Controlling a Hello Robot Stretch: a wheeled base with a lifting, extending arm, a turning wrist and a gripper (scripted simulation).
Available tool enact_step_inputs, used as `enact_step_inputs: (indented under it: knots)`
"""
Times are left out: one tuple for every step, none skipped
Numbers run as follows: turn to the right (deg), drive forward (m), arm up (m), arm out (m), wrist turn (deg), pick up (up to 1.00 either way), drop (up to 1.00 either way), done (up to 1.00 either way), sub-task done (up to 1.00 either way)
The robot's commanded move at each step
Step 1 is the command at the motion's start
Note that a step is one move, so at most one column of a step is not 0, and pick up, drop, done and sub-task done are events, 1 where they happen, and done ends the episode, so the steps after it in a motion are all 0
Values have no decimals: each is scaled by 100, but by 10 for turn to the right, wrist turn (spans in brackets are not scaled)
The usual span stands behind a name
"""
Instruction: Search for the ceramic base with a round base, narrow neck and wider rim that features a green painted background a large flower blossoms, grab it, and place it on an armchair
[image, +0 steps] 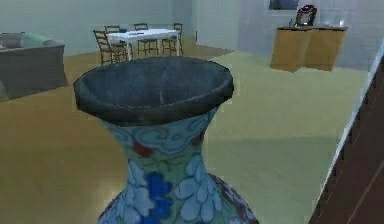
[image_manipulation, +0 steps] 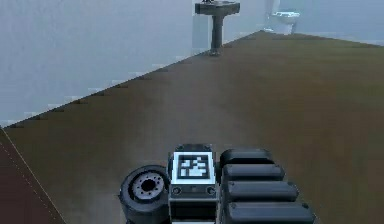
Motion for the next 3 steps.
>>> enact_step_inputs:
  knots:
    - [30,0,0,0,0,0,0,0,0]
    - [0,100,0,0,0,0,0,0,0]
    - [0,100,0,0,0,0,0,0,0]
